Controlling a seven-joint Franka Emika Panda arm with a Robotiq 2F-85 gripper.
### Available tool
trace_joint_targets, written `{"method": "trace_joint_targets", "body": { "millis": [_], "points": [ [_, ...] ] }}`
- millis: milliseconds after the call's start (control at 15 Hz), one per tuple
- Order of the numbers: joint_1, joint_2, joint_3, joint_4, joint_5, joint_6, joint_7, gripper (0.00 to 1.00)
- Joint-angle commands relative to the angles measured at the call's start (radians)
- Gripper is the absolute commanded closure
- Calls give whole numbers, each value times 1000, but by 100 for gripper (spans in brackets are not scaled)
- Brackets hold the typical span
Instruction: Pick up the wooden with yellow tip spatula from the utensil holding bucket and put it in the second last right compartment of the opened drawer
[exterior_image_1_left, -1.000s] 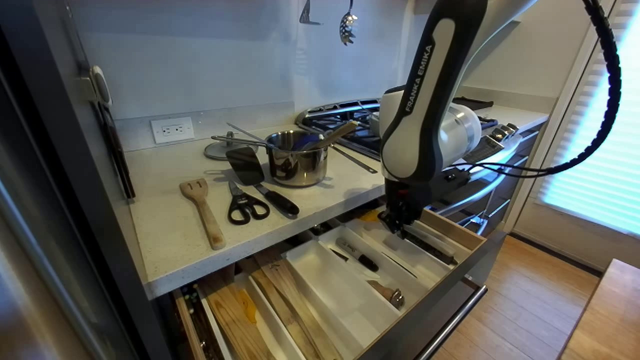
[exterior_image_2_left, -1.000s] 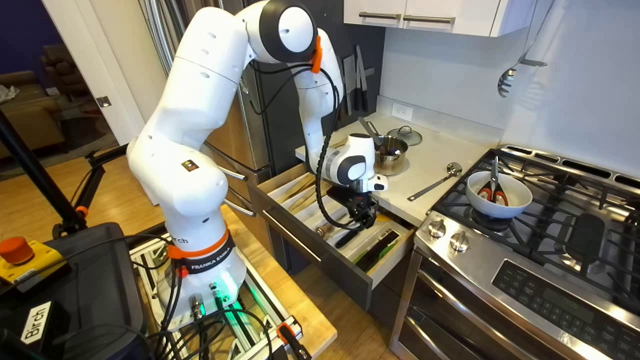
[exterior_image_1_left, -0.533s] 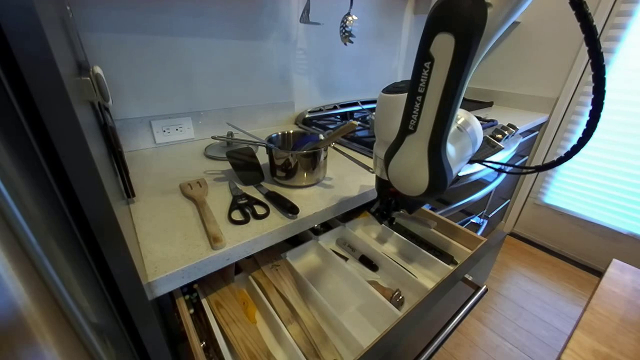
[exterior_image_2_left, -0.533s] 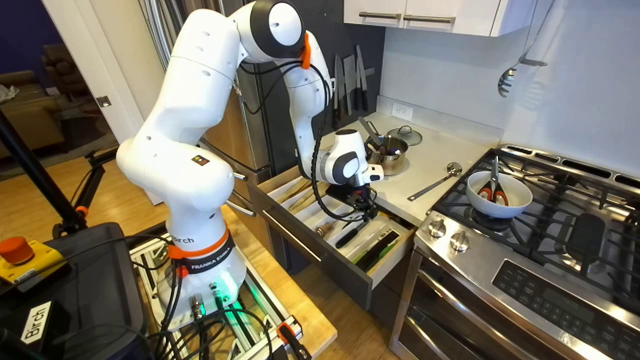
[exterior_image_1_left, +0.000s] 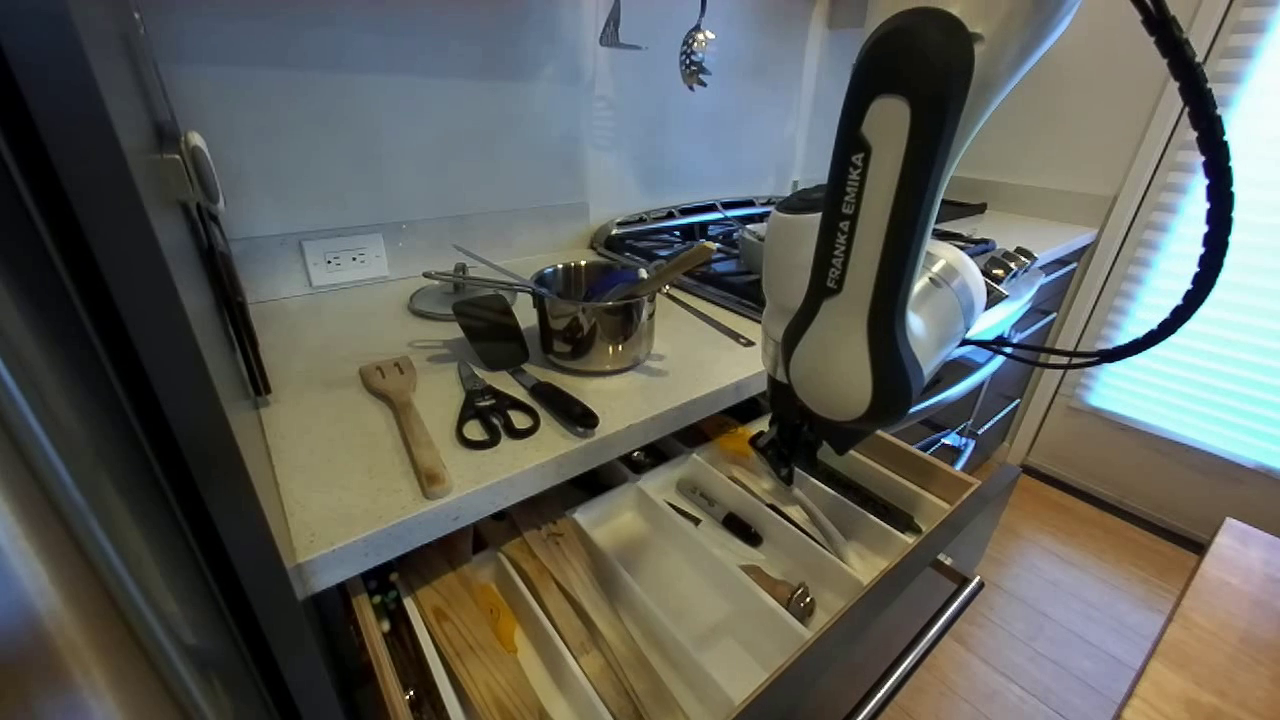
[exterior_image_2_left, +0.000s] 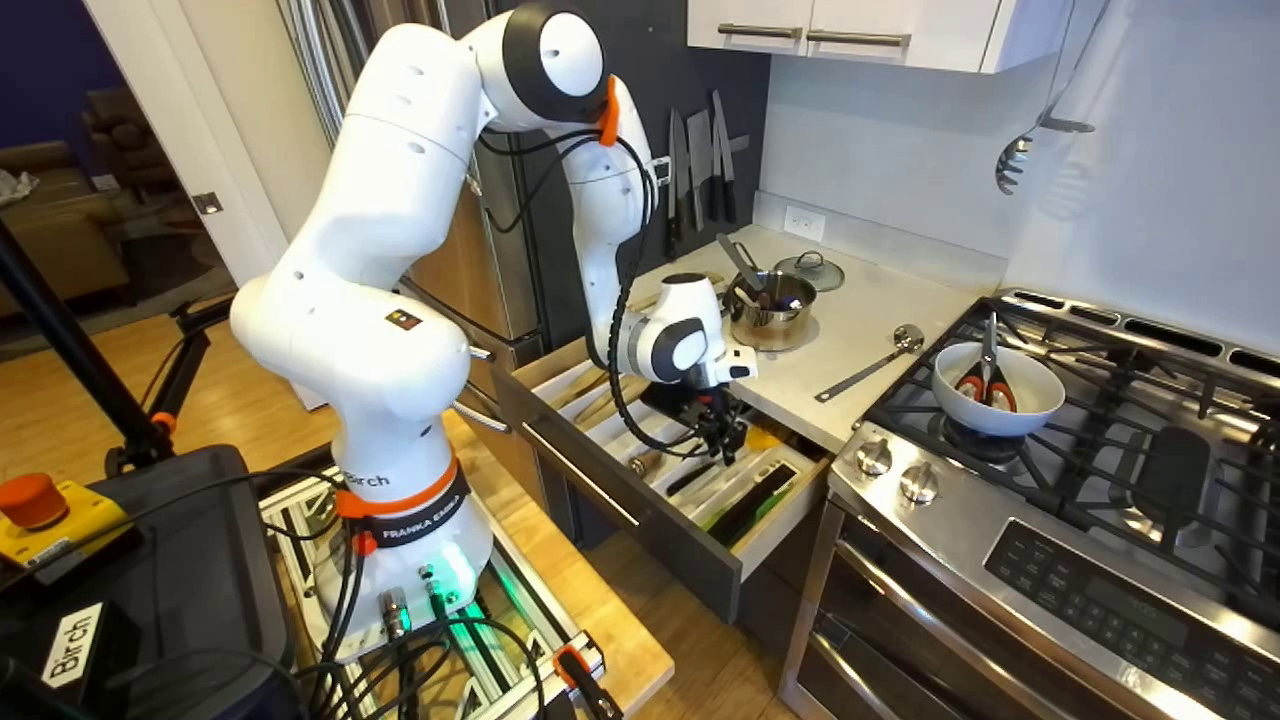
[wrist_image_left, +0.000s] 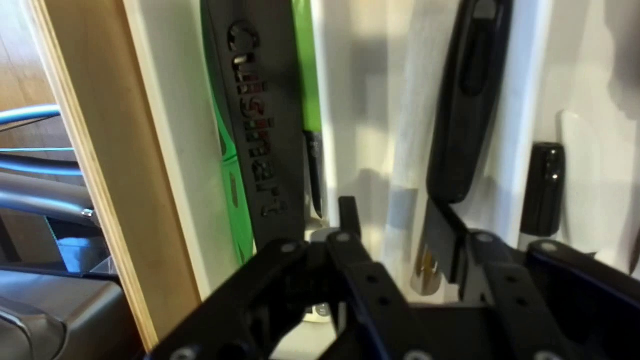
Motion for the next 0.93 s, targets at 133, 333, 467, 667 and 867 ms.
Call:
{"method": "trace_joint_targets", "body": {
  "millis": [133,333,467,667,867],
  "points": [
    [-175,-174,103,-114,-7,-98,-119,14],
    [-357,-336,256,-226,-14,-205,-265,0],
    [-503,-445,373,-316,48,-270,-420,0],
    [-722,-617,595,-425,197,-398,-644,0],
    [-651,-553,533,-345,226,-409,-669,0]
  ]
}}
